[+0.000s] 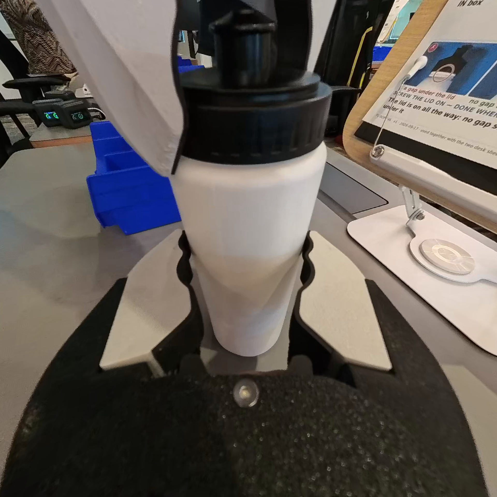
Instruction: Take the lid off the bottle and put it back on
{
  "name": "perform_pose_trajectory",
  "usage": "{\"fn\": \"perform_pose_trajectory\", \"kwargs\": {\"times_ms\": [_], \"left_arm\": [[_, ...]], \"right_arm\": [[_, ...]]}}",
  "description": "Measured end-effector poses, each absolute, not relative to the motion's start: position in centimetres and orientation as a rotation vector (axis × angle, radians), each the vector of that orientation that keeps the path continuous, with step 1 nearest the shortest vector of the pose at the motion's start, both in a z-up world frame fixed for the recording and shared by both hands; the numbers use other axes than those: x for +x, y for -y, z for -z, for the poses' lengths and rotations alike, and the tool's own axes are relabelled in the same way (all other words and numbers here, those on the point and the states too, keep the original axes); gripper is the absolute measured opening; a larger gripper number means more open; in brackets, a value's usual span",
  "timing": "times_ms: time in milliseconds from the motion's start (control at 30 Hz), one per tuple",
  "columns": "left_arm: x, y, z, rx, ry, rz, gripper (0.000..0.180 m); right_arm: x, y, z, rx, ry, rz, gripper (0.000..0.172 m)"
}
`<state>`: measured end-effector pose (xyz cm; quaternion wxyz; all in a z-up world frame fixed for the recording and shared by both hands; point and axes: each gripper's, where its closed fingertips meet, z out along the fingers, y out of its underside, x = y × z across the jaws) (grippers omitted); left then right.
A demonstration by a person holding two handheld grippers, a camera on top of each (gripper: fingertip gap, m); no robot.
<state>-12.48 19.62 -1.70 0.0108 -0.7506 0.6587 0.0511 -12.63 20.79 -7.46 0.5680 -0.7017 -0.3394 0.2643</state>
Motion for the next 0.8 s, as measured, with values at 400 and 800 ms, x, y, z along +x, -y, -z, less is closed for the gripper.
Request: {"fn": "perform_pose_trajectory", "kwargs": {"times_ms": [400, 800], "left_arm": [[-12.2, -18.2, -2.2, -2.181, -1.645, 0.456, 0.085], [-18.5, -4.2, 10.0, -1.857, -0.731, 1.173, 0.083]], "right_arm": [[-12.4, -20.9, 7.4, -1.648, 0.765, -0.646, 0.08], [0.6, -15.9, -9.4, -1.716, 0.43, -0.557, 0.08]]}}
